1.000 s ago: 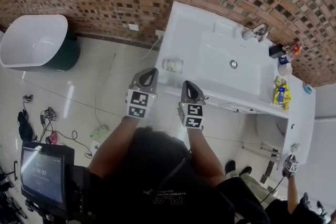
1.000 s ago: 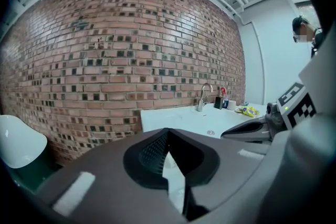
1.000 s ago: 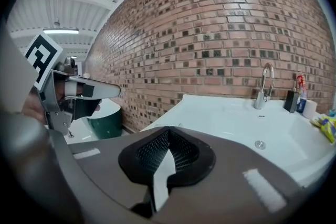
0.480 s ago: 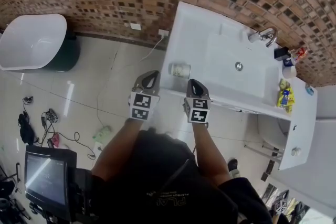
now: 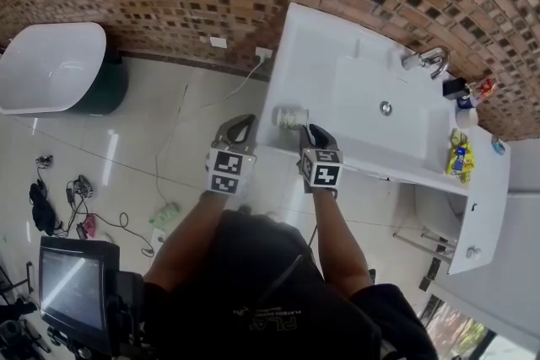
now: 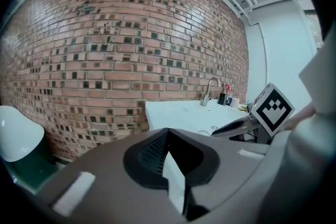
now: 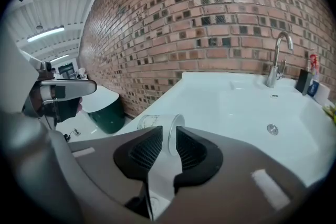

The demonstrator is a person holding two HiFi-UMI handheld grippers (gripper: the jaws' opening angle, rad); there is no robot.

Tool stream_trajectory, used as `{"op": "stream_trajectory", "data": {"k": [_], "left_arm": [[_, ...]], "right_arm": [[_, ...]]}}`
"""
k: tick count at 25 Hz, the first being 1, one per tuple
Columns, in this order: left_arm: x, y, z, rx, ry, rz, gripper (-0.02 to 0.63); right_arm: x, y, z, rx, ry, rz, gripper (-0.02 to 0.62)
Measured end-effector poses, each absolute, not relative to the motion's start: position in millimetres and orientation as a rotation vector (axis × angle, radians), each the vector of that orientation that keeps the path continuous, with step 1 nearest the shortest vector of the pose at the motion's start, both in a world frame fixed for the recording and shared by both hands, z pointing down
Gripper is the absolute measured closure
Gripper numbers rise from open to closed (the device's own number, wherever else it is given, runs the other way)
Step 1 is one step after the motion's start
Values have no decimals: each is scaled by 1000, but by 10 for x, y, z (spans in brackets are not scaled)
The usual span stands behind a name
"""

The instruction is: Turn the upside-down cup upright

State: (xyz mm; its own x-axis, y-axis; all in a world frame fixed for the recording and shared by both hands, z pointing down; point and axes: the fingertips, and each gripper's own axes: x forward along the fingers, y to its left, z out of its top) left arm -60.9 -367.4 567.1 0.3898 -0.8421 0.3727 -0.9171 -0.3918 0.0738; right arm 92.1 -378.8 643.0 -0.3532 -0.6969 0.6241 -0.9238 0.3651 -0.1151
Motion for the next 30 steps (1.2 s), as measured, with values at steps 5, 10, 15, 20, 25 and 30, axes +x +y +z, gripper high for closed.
{"op": "stream_trajectory", "data": {"k": [5, 10, 15, 20, 25, 30], "left_arm": [[-624, -3703, 5702, 2376, -1557, 424, 607], [-643, -3727, 5687, 2379, -1561, 427, 607], [-608, -3638, 5654, 2378, -1567, 423, 607], [-645, -3575, 5672, 2361, -1582, 438, 607], [-615, -3534, 5667, 2359, -1586, 434, 607], [-582, -3475, 5703, 2353, -1580, 439, 607]], "right_arm": [[931, -3841, 6502, 1371, -2152, 677, 534], [875, -3865, 6461, 1342, -2192, 696, 554], [848, -3810, 6277, 1283, -2254, 656, 568], [803, -3747, 6008, 1136, -2259, 430, 569], [804, -3665, 5849, 1016, -2189, 251, 569], [767, -3590, 5895, 824, -1989, -116, 569]]}}
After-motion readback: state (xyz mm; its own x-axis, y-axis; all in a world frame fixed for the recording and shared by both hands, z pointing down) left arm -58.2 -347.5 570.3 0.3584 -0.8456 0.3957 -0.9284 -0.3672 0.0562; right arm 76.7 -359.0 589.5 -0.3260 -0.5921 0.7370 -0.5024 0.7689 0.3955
